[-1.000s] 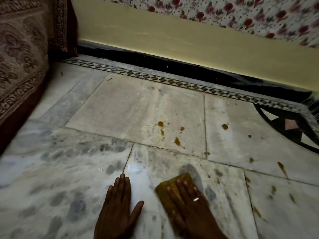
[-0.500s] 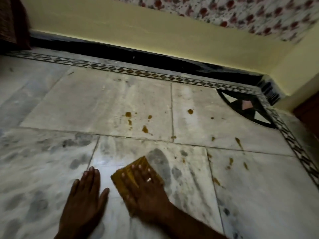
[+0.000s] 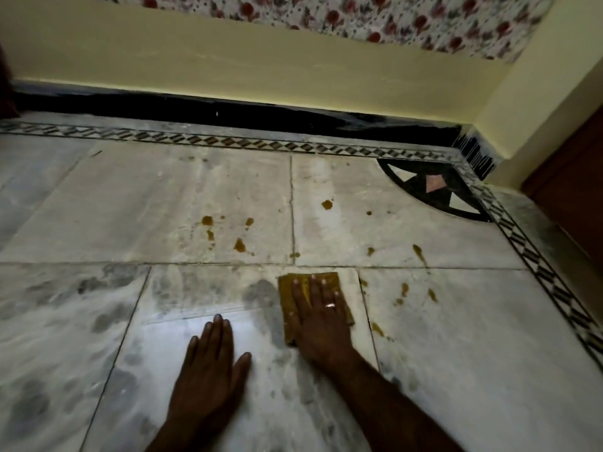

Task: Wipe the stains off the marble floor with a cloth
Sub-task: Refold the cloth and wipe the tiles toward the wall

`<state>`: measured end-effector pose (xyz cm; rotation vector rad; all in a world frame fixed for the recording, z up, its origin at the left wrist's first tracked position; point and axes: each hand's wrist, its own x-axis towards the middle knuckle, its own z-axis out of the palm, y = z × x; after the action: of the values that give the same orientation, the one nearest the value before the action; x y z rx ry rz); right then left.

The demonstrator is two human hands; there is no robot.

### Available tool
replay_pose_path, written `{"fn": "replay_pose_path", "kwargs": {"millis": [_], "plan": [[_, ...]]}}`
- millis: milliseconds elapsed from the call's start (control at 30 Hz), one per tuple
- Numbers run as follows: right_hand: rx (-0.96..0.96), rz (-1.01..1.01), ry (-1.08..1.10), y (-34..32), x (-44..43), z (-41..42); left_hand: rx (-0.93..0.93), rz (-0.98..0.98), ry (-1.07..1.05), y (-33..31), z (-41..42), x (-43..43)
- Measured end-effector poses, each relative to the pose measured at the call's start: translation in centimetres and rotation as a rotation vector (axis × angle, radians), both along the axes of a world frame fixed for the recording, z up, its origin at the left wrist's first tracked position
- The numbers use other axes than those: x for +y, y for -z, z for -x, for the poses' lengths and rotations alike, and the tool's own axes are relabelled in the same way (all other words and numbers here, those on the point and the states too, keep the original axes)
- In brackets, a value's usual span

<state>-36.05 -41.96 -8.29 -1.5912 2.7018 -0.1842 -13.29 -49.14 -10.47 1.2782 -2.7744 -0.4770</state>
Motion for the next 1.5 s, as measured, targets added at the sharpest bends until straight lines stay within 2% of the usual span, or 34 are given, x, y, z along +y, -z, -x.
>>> {"fn": "replay_pose_path", "kwargs": {"millis": [100,133,167,267,333,533,600,667,733,833,900,1033,1167,1233,1367,1500], "plan": [[0.015,0.009,-0.223,0.8,3.2,-2.9,0.058,0.026,0.1,-0.2,3.5,0.2],[-0.009,0.042,-0.245,0.6,5.2,-3.6,0.137,0.078,0.1,0.0,4.6,0.4],[-0.02,0.08,-0.242,0.6,7.4,-3.9,0.152,0.021,0.092,0.1,5.1,0.6],[0.016,0.065,-0.17,0.4,12.6,-2.3,0.144,0.02,0.096,0.4,6.2,1.0],[0.059,0.052,-0.082,0.6,13.8,0.5,0.041,-0.019,0.096,0.6,6.2,1.2],[-0.015,-0.018,0.108,0.9,4.9,4.1,0.034,0.107,0.098,0.7,6.3,1.7],[0.0,-0.012,0.071,0.8,2.9,2.9,0.021,0.11,0.097,1.0,6.1,1.5],[0.052,0.008,-0.057,0.9,3.9,0.4,0.018,0.108,0.101,1.3,6.1,1.4],[0.069,0.047,-0.184,0.5,7.4,-2.2,0.019,0.098,0.108,1.5,5.9,1.3],[0.087,0.094,-0.202,-0.2,14.0,-3.5,0.023,0.095,0.111,1.6,5.8,1.3],[0.106,0.066,-0.165,-0.2,17.9,-1.8,0.022,0.109,0.099,1.5,5.9,1.4],[0.115,0.022,0.046,0.3,21.6,3.6,0.025,0.122,0.089,1.4,6.0,1.8],[0.038,-0.007,0.253,0.9,17.6,7.0,0.004,0.14,0.088,1.1,6.4,2.1],[0.009,-0.009,0.279,1.0,14.6,7.4,-0.008,0.133,0.071,0.8,6.8,2.2],[0.002,-0.048,0.153,0.9,11.8,6.3,0.012,0.1,0.208,0.7,10.2,4.5],[0.054,0.018,-0.038,0.3,15.5,2.3,0.051,0.097,0.232,0.4,13.1,7.2]]}}
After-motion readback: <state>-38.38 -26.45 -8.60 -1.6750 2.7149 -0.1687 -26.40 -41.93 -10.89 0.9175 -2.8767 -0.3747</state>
